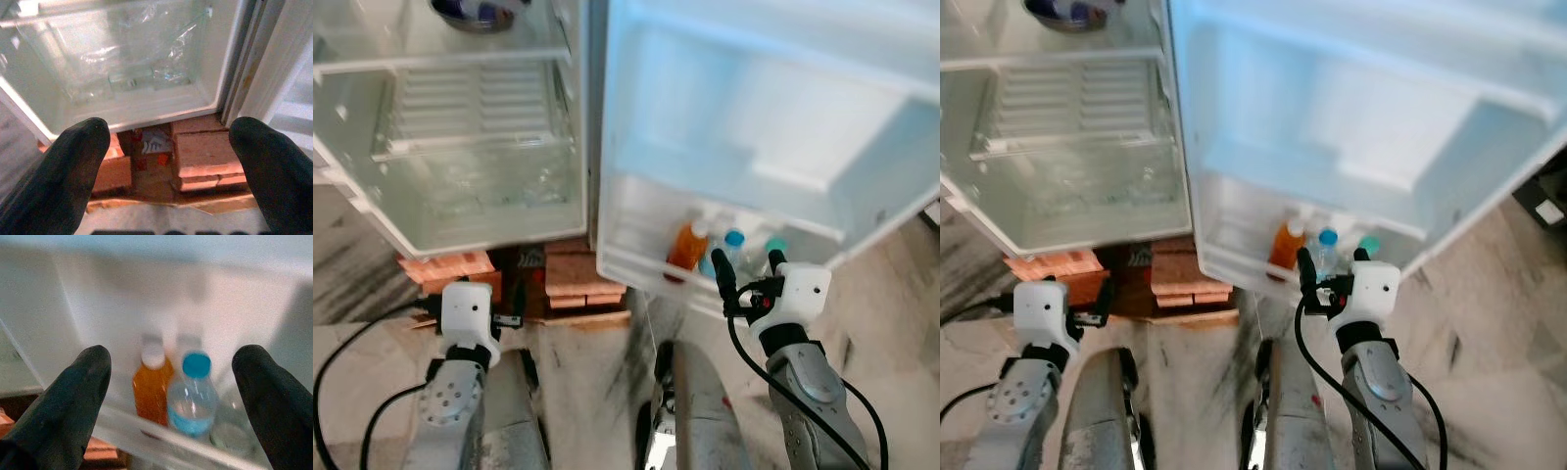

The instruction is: Restocking fridge

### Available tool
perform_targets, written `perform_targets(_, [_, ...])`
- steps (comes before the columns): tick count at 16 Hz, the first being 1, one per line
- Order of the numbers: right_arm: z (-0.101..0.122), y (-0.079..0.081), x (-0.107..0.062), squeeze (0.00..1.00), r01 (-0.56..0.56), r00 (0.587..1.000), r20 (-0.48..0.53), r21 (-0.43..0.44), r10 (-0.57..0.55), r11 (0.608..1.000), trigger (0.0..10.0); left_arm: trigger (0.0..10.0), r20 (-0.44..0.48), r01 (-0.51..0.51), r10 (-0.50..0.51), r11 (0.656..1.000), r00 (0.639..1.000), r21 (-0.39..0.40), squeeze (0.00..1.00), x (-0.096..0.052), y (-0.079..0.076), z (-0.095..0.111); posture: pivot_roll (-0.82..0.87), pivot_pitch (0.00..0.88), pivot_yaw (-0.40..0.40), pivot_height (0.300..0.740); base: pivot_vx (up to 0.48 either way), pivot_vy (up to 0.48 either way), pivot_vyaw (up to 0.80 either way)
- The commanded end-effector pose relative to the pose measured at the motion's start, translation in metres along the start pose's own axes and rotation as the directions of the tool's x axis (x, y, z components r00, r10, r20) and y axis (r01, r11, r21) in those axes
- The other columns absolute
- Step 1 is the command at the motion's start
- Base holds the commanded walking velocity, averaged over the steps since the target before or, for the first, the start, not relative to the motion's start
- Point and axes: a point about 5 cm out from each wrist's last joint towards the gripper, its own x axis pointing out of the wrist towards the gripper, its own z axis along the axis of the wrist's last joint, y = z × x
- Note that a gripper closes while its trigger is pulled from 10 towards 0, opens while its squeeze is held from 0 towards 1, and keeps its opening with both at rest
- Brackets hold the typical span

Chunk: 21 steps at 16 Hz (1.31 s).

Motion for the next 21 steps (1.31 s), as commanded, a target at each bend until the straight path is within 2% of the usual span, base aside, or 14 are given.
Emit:
perform_targets(1, [0.003, -0.003, -0.003, 0.00, 0.007, 1.000, 0.001, 0.003, -0.007, 1.000, 10.0, 10.0, 0.006, 0.007, -0.007, 1.000, 1.000, 0.009, 0.00, -0.002, -0.002, 0.000, 0.13, 0.118, -0.093, 0.667, 0.000, 0.000, 0.00])
perform_targets(3, [0.004, -0.005, -0.004, 0.00, 0.013, 1.000, -0.004, 0.001, -0.013, 1.000, 10.0, 10.0, 0.013, 0.016, -0.017, 1.000, 1.000, 0.012, 0.00, -0.001, -0.007, 0.001, 0.13, 0.118, -0.099, 0.692, 0.000, 0.000, 0.00])
perform_targets(7, [0.002, -0.009, -0.005, 0.00, 0.035, 0.999, -0.019, 0.012, -0.035, 0.999, 10.0, 10.0, 0.005, 0.013, -0.013, 1.000, 1.000, 0.005, 0.00, -0.001, -0.006, 0.002, 0.13, 0.123, -0.100, 0.740, 0.000, 0.000, 0.00])
perform_targets(8, [0.002, -0.009, -0.005, 0.00, 0.035, 0.999, -0.020, 0.011, -0.034, 0.999, 10.0, 10.0, 0.014, 0.029, -0.029, 1.000, 0.999, 0.007, 0.00, -0.001, -0.007, 0.003, 0.13, 0.123, -0.100, 0.740, 0.000, 0.000, 0.00])
perform_targets(9, [0.002, -0.009, -0.005, 0.00, 0.028, 0.999, -0.025, 0.013, -0.027, 1.000, 10.0, 10.0, 0.062, 0.092, -0.095, 0.994, 0.994, 0.052, 0.00, -0.001, -0.011, 0.009, 0.13, 0.124, -0.101, 0.740, 0.000, 0.000, 0.00])
perform_targets(11, [0.000, -0.008, -0.003, 0.00, 0.026, 0.999, -0.036, 0.012, -0.025, 1.000, 10.0, 10.0, 0.059, 0.133, -0.136, 0.990, 0.989, 0.050, 0.00, 0.000, -0.016, 0.011, 0.12, 0.129, -0.098, 0.740, 0.000, 0.000, 0.00])
perform_targets(14, [-0.003, -0.003, -0.005, 0.00, -0.010, 0.999, -0.046, 0.020, 0.011, 1.000, 10.0, 10.0, 0.049, 0.143, -0.145, 0.989, 0.988, 0.043, 0.00, 0.000, -0.019, 0.010, 0.12, 0.132, -0.097, 0.740, 0.000, 0.000, 0.00])
perform_targets(17, [-0.005, 0.001, -0.009, 0.00, -0.047, 0.998, -0.045, 0.084, 0.051, 0.995, 10.0, 10.0, 0.037, 0.162, -0.164, 0.986, 0.986, 0.037, 0.00, -0.002, -0.023, 0.007, 0.12, 0.134, -0.096, 0.740, -0.082, 0.000, 0.00])
perform_targets(21, [-0.011, -0.003, -0.004, 0.00, -0.040, 0.994, -0.098, 0.070, 0.046, 0.997, 10.0, 10.0, 0.030, 0.163, -0.164, 0.986, 0.986, 0.040, 0.00, -0.002, -0.022, 0.007, 0.12, 0.145, -0.093, 0.740, -0.279, 0.000, 0.00])
